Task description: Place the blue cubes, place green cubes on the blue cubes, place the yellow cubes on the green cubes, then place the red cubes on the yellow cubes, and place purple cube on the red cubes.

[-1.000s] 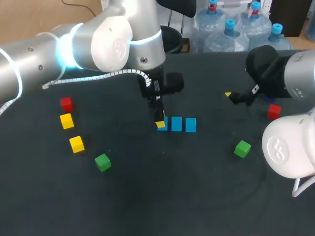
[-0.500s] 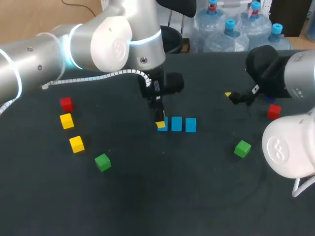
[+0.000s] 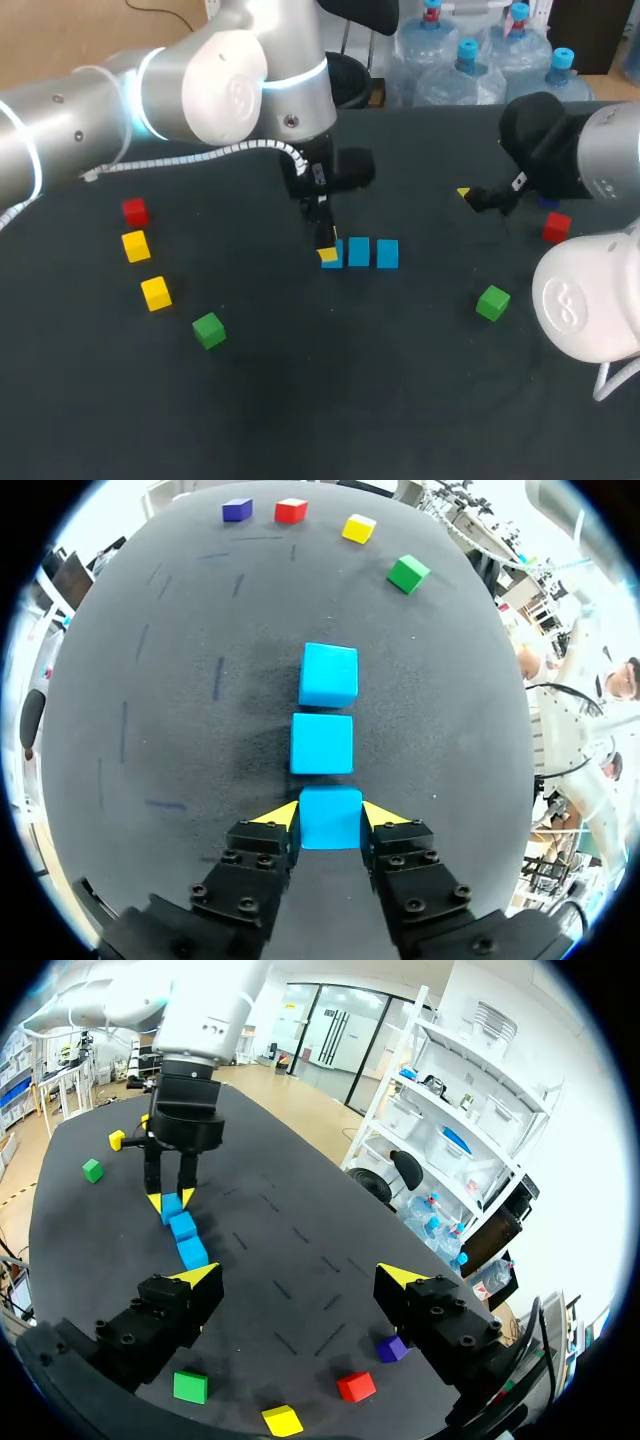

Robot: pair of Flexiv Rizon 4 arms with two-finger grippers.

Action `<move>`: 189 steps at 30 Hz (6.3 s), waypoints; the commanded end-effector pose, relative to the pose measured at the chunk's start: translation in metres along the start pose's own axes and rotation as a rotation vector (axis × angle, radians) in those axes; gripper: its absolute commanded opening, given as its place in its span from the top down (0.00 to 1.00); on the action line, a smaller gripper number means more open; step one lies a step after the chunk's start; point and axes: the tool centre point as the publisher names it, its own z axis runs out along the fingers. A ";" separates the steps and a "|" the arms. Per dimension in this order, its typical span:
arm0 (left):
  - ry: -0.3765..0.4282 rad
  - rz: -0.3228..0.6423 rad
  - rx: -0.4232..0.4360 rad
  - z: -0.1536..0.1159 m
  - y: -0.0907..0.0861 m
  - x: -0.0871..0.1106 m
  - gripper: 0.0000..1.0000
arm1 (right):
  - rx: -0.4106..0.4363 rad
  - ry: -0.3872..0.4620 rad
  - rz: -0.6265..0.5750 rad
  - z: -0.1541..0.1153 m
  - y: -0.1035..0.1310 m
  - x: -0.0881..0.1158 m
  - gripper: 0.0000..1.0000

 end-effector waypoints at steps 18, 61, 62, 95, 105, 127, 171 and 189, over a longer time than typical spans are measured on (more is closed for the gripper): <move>-0.008 -0.011 -0.007 0.004 0.001 0.003 1.00 | -0.002 0.001 0.000 -0.001 -0.001 0.000 0.00; -0.033 -0.029 -0.085 -0.024 0.010 0.007 0.00 | -0.002 0.001 0.000 -0.001 -0.001 0.000 0.00; -0.040 -0.032 -0.088 -0.030 0.010 0.007 0.00 | -0.002 0.001 0.000 -0.001 -0.001 0.000 0.00; -0.168 -0.075 -0.325 -0.045 -0.060 0.015 1.00 | -0.002 0.001 0.000 -0.001 -0.001 0.000 0.00; -0.100 -0.004 -0.283 -0.015 -0.070 0.024 1.00 | -0.002 0.001 0.000 -0.001 -0.001 0.000 0.00; -0.097 0.049 -0.311 0.010 -0.030 0.009 1.00 | -0.002 0.001 0.000 -0.001 -0.001 0.000 0.00; -0.098 -0.022 -0.290 0.007 -0.026 0.011 0.93 | -0.002 0.001 0.000 -0.001 -0.001 0.000 0.00; -0.106 -0.172 -0.331 -0.032 -0.005 0.051 0.68 | -0.002 0.001 0.000 -0.001 -0.001 0.000 0.00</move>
